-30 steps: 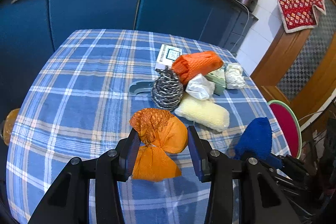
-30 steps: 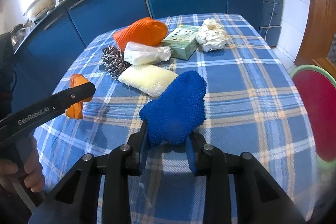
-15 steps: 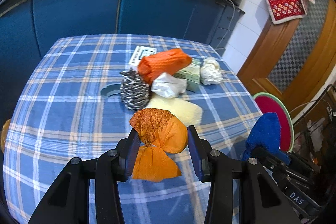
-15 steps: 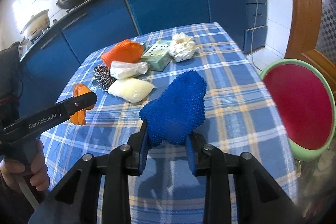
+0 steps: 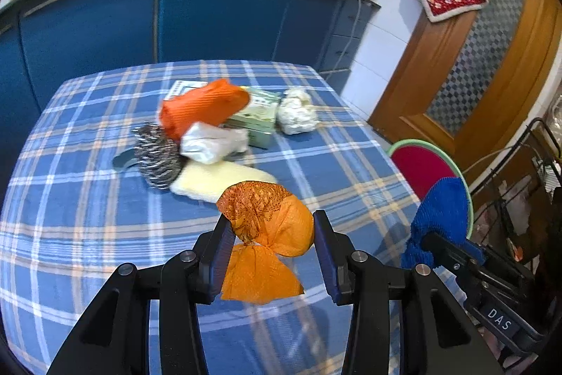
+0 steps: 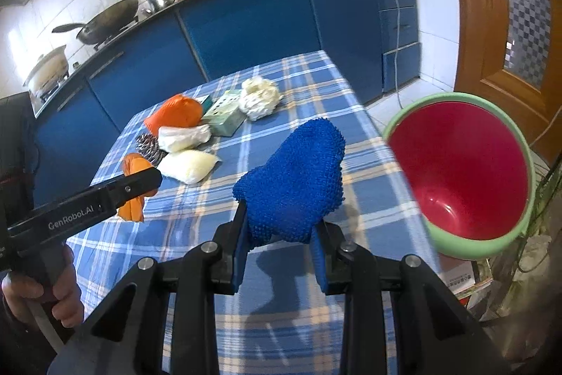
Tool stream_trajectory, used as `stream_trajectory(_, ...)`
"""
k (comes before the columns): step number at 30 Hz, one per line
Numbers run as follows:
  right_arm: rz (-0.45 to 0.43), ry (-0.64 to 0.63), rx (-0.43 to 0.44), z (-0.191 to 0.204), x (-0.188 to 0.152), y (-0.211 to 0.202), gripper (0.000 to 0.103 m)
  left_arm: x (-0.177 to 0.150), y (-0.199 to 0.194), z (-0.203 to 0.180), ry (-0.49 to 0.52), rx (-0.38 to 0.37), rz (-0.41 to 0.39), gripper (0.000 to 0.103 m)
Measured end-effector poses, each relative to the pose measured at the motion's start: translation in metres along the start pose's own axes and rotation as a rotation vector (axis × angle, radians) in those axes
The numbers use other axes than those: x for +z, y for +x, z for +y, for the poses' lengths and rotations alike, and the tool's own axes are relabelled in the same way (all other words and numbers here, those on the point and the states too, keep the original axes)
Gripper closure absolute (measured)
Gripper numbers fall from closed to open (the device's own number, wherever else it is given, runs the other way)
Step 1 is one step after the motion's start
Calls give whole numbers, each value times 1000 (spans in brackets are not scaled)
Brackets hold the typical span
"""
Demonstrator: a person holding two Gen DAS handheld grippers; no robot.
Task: Collect trash
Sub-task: 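Carry the orange bag in the left tool while the right tool carries the scrubber to the bucket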
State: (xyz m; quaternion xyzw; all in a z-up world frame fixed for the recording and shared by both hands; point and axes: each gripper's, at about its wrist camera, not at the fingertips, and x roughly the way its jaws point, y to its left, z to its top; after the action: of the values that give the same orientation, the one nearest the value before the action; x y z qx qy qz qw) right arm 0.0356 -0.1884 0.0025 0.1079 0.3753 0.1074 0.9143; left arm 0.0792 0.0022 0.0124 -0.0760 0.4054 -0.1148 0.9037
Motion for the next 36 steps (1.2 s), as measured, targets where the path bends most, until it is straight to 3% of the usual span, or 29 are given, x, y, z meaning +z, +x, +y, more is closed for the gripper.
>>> stream_trajectory(11,-42,62,-36,-35,2,-17,69,8,16,-43,50,-64,39,57)
stream_trajectory(36,-82,216,-129,-112,1,-30,69,28,56,-141,247,-135,55,57)
